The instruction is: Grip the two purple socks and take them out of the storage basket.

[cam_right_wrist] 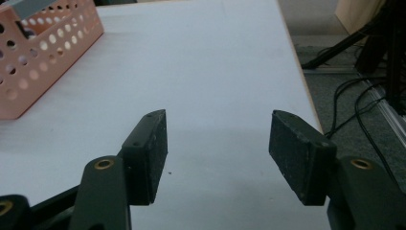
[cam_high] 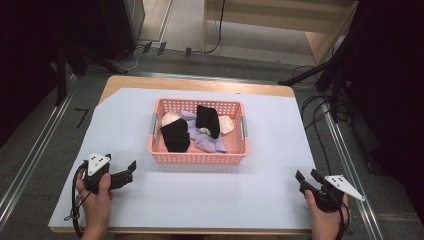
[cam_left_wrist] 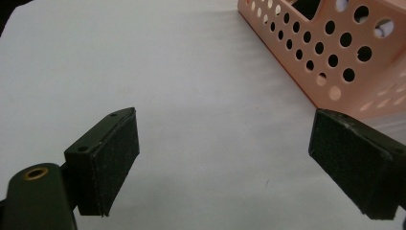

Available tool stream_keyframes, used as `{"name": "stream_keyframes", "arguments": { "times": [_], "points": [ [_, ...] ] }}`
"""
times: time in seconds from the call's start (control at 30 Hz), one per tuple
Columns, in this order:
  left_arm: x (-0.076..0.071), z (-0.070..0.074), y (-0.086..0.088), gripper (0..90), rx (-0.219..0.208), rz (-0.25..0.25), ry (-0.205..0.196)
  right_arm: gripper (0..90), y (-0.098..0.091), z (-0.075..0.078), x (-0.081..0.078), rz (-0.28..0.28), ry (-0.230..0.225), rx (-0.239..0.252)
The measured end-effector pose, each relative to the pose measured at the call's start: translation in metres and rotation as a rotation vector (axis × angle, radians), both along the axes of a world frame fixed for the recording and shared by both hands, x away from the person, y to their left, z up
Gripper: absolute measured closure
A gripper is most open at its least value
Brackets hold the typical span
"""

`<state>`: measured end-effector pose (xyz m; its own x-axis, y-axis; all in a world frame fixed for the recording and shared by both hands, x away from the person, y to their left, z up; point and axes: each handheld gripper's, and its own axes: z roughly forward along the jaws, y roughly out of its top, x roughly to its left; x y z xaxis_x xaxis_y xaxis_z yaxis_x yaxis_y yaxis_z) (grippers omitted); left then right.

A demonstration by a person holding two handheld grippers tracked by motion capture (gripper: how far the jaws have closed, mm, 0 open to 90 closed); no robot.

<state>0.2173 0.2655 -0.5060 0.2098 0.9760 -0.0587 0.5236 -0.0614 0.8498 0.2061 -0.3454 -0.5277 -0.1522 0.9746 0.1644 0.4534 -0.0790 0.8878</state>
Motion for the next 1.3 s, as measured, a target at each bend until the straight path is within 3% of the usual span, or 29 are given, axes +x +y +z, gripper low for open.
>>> {"name": "stream_keyframes", "arguments": {
  "times": [0.23, 0.4, 0.67, 0.97, 1.3],
  "points": [
    [-0.001, 0.000, -0.001, 10.2, 0.007, -0.004, -0.003, 37.5, 0.011, 0.009, 0.000, -0.011, -0.046, 0.029],
    [-0.002, 0.000, -0.001, 10.3, 0.012, -0.003, -0.012, 37.4, 0.030, 0.028, 0.006, 0.035, -0.073, 0.045],
    [-0.002, 0.000, -0.002, 10.5, 0.016, -0.004, -0.016, 39.4, 0.069, 0.056, 0.029, 0.108, -0.090, 0.033],
    [-0.002, 0.000, -0.001, 10.5, 0.011, -0.005, -0.013, 39.2, 0.112, 0.080, 0.055, 0.184, -0.088, 0.004],
    [-0.001, 0.000, 0.000, 11.4, 0.011, -0.007, -0.004, 39.8, 0.158, 0.090, 0.079, 0.271, -0.060, -0.020]
  ]
}}
